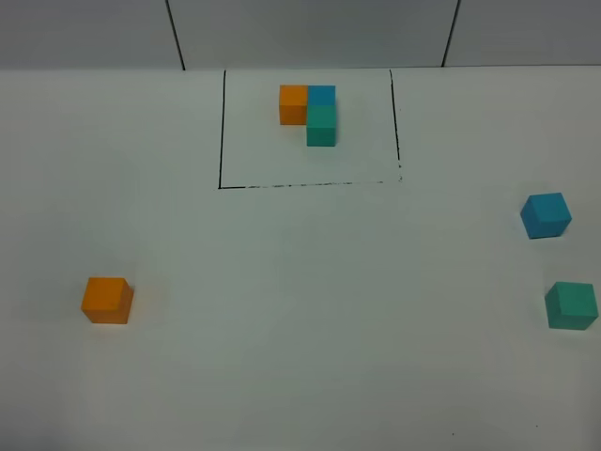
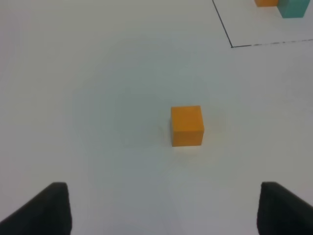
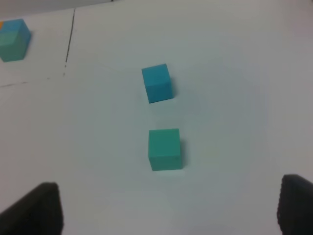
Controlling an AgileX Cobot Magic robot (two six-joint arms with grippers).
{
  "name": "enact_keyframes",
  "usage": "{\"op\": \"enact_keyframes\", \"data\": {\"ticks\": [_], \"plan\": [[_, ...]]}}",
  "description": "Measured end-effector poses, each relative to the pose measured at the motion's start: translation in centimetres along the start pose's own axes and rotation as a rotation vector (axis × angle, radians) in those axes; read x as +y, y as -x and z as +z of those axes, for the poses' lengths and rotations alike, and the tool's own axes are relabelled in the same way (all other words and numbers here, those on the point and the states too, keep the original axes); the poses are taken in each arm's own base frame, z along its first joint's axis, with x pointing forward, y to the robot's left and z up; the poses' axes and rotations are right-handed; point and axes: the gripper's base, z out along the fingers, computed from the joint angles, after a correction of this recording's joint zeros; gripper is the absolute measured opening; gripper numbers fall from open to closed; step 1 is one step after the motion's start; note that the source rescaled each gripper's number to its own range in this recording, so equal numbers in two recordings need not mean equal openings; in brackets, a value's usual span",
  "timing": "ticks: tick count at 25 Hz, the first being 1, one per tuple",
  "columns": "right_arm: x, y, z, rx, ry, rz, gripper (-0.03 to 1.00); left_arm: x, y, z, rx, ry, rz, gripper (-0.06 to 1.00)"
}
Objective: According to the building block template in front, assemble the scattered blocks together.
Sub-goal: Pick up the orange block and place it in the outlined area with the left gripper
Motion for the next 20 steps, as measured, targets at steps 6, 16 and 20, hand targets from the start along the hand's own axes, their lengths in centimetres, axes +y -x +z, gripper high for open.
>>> {"op": "enact_keyframes", "data": {"ticks": [6, 16, 20], "plan": [[0.0, 0.0, 0.0, 0.000, 0.000, 0.000, 0.77, 0.0, 0.0, 0.0, 0.000, 0.000, 0.000, 0.66], [0.0, 0.0, 0.0, 0.000, 0.000, 0.000, 0.77, 1.9, 7.1, 3.9, 0.289, 0.124, -0.018, 0.90], [0.0, 0.0, 0.0, 0.000, 0.000, 0.000, 0.77, 2.4, 10.9, 9.5, 0.515, 0.088, -0.058, 0.92]]}}
